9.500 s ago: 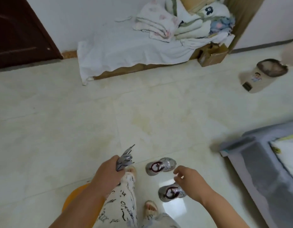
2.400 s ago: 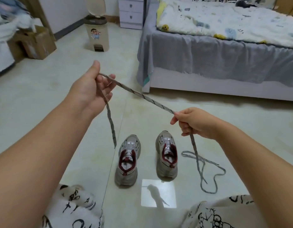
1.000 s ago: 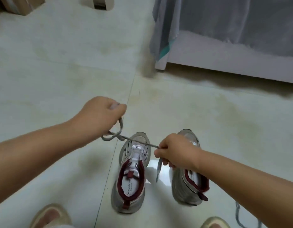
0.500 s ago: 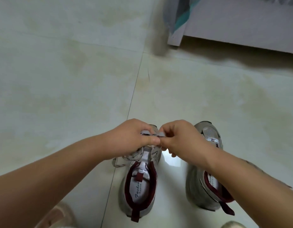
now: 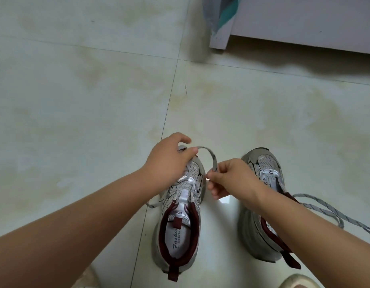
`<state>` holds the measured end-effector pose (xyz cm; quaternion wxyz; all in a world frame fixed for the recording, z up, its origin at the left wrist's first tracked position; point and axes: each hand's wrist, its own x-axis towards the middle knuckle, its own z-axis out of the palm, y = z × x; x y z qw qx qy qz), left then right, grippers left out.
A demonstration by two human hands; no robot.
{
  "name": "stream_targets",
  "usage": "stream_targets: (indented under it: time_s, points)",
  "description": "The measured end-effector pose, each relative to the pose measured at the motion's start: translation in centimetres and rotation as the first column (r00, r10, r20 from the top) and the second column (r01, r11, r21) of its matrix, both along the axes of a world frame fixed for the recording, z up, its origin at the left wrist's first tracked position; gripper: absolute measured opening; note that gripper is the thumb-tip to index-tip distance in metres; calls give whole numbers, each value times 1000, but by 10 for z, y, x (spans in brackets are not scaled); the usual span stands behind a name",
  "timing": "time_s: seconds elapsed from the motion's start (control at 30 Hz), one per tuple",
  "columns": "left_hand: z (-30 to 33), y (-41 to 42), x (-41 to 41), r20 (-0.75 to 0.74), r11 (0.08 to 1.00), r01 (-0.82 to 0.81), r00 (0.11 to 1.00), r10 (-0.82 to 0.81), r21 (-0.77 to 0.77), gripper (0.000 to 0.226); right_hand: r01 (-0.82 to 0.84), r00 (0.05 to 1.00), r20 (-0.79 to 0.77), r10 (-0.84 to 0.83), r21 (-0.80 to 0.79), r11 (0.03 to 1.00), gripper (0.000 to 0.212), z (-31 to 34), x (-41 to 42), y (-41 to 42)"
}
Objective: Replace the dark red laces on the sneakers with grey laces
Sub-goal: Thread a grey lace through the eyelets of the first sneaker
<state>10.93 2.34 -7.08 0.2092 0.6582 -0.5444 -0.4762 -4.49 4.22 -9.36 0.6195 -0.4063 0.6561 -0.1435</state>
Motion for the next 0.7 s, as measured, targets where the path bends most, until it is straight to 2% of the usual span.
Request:
stream_targets:
  time_s: [0.1,0.2,0.27,0.33,0.43,0.5,0.57,0.63,0.7]
  points:
    - [-17,10,5,326,987,142,939,-110,-75,25,79,995,57,-84,83,993,18,-10,1,1]
    - [-26,23,7,479,937,347,829,-287,-40,13,54,996,69,-61,86,995,21,-19,7,4]
    - [-29,30,6,523,891,454,759,-388,1,13,23,999,45,-24,30,999,19,-26,11,5]
    - [-33,35,6,544,881,472,746,-386,-22,17,9,999,33,-8,-13,1000,16,-30,13,4]
    - [-42,38,10,551,875,448,784,-285,-185,22,-35,999,33,36,-32,999,20,-30,12,2]
    - [-42,40,13,508,820,471,818,-269,-324,17,-76,997,-5,76,-47,996,20,-31,10,1]
    - [-47,40,15,527,752,536,795,-299,-382,10,-135,989,-80,128,-95,986,14,-33,8,1]
    - [-52,43,13,573,740,577,755,-320,-346,12,-236,959,-195,204,-159,959,13,-36,9,1]
    - [-54,43,9,573,852,498,750,-331,-160,11,-321,917,-305,256,-188,928,16,-37,11,1]
